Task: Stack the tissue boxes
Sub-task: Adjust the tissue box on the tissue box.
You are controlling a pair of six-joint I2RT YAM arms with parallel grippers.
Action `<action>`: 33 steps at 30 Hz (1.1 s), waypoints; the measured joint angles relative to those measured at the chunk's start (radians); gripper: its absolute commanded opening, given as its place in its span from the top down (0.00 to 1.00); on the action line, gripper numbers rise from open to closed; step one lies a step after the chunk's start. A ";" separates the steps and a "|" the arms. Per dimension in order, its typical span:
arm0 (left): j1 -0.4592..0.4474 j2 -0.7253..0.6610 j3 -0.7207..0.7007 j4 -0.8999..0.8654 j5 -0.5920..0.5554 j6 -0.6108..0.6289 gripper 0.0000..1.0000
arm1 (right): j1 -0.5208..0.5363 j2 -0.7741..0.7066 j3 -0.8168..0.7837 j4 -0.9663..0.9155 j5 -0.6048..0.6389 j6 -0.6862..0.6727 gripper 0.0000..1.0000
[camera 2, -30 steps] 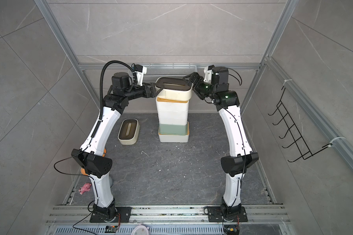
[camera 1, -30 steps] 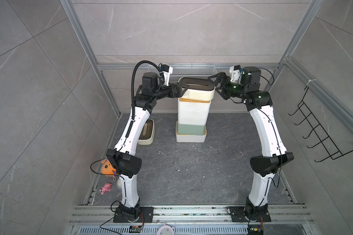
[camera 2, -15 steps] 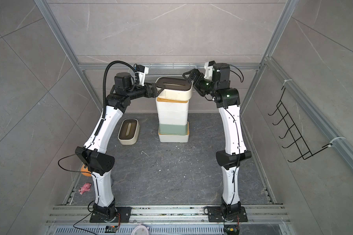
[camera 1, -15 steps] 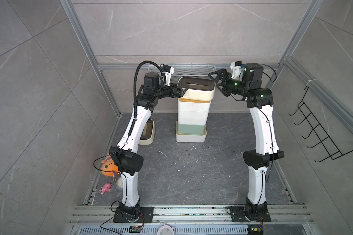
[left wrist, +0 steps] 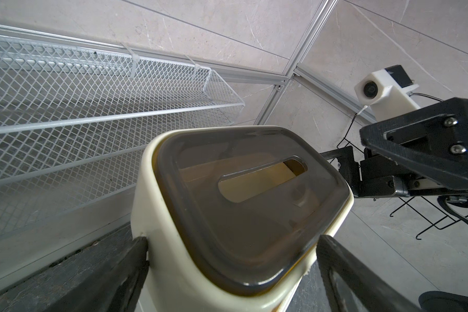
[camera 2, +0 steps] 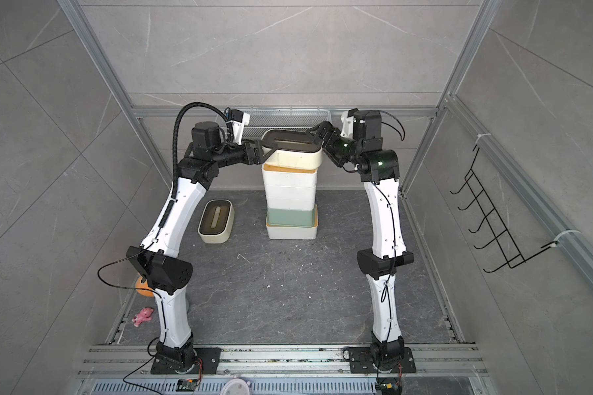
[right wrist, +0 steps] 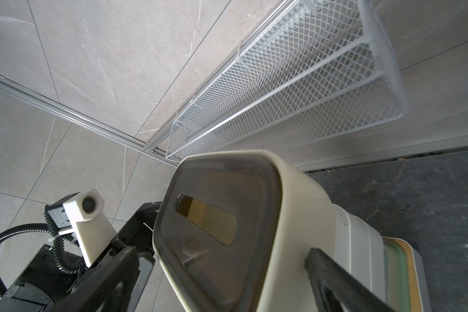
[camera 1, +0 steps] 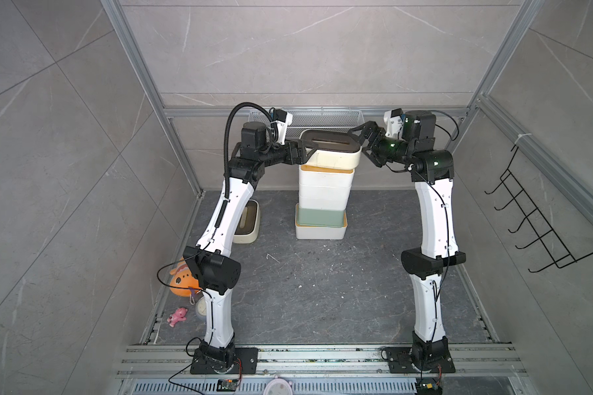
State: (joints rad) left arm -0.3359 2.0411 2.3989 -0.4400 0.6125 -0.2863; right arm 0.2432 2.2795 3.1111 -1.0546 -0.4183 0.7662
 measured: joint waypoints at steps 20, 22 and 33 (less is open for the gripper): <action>-0.002 -0.010 -0.017 0.009 0.003 -0.012 0.01 | 0.001 0.017 0.000 -0.005 0.003 0.000 0.00; -0.003 -0.014 -0.022 0.008 0.002 -0.012 0.01 | 0.001 0.017 0.000 -0.005 0.003 0.000 0.00; -0.011 -0.058 -0.062 0.003 -0.007 -0.012 0.01 | 0.003 0.017 0.000 -0.006 0.005 0.000 0.00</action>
State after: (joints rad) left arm -0.3466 1.9835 2.3371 -0.4370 0.6056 -0.2985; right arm 0.2459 2.2967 3.1111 -1.0611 -0.4129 0.7658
